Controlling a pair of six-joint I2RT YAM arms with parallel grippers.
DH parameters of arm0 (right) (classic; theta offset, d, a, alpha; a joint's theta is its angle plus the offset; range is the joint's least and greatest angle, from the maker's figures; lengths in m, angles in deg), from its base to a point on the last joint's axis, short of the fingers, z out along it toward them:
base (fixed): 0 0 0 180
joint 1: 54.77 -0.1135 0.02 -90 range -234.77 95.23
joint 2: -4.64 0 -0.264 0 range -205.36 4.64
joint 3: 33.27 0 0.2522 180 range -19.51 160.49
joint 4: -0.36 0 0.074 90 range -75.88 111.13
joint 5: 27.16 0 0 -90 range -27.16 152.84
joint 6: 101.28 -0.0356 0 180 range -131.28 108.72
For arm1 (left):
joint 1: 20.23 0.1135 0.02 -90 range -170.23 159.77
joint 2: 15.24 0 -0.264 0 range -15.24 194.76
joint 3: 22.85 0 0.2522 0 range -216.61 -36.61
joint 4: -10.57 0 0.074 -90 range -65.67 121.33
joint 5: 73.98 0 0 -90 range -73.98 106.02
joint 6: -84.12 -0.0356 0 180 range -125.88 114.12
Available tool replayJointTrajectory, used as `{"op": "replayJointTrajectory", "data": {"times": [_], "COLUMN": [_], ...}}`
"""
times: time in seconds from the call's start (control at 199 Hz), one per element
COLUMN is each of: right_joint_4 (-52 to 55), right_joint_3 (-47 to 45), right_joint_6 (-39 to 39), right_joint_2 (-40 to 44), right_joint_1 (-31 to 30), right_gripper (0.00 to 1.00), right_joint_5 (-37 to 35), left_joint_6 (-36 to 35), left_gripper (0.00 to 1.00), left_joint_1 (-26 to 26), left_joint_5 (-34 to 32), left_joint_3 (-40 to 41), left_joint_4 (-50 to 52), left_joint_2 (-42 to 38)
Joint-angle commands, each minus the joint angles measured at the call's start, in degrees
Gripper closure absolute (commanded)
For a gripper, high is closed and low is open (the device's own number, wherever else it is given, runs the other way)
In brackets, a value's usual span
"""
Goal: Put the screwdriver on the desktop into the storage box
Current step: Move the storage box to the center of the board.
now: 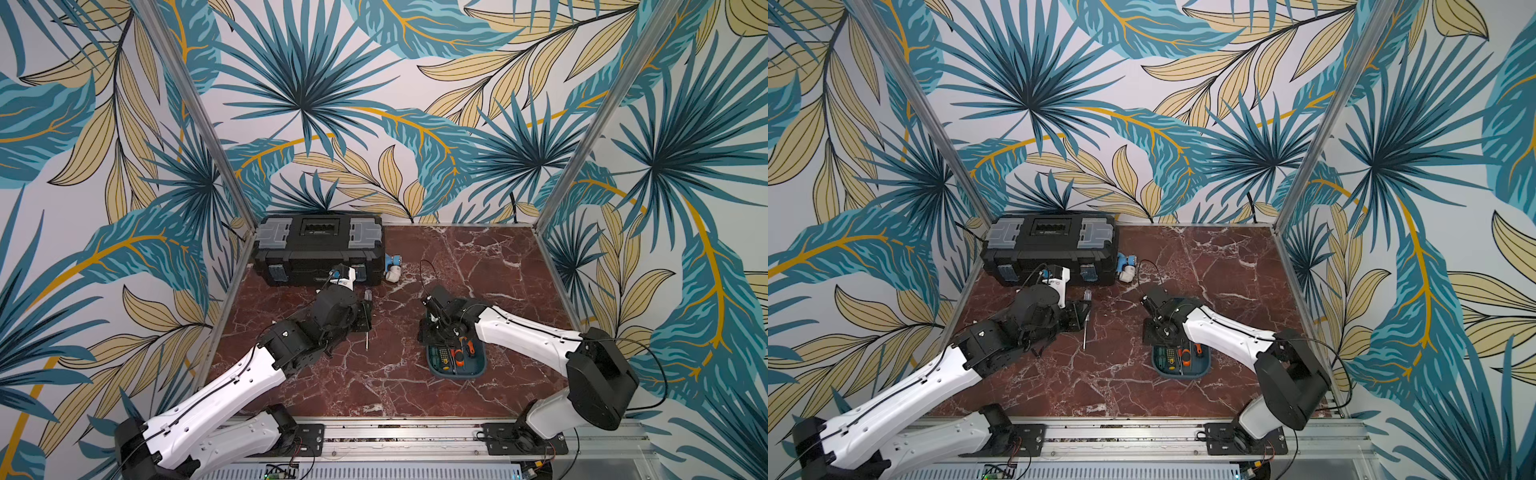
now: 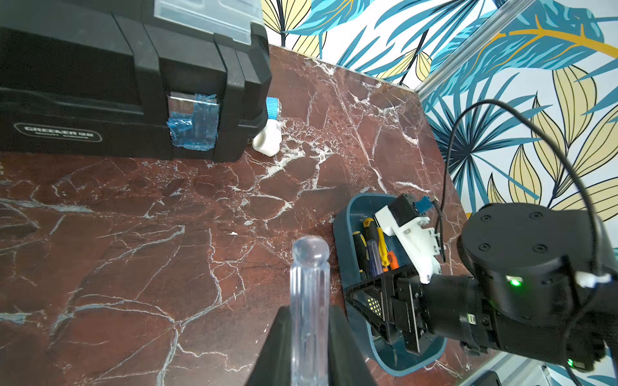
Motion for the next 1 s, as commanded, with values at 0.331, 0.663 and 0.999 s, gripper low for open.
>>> {"op": "replayJointTrajectory", "data": {"times": [0.331,0.663,0.999], "right_joint_4": [1.7,1.4,3.9], "right_joint_3": [2.8,4.9,9.5], "right_joint_6": [-3.8,-6.9,-6.0], "right_joint_2": [-3.8,-6.4,-5.5], "right_joint_1": [-4.5,-9.7,-11.1], "right_gripper": [0.79,0.89,0.58], "right_joint_5": [-3.2,-3.7,-5.3], "left_joint_6": [0.6,0.2,3.0], "left_gripper": [1.0,1.0,1.0], "left_joint_1": [0.2,0.3,0.5], "left_joint_5": [0.4,0.3,0.5], "left_joint_3": [1.4,1.3,3.4], "left_joint_4": [0.5,-0.2,-4.8], "left_joint_2": [-0.8,-0.5,-1.2]}}
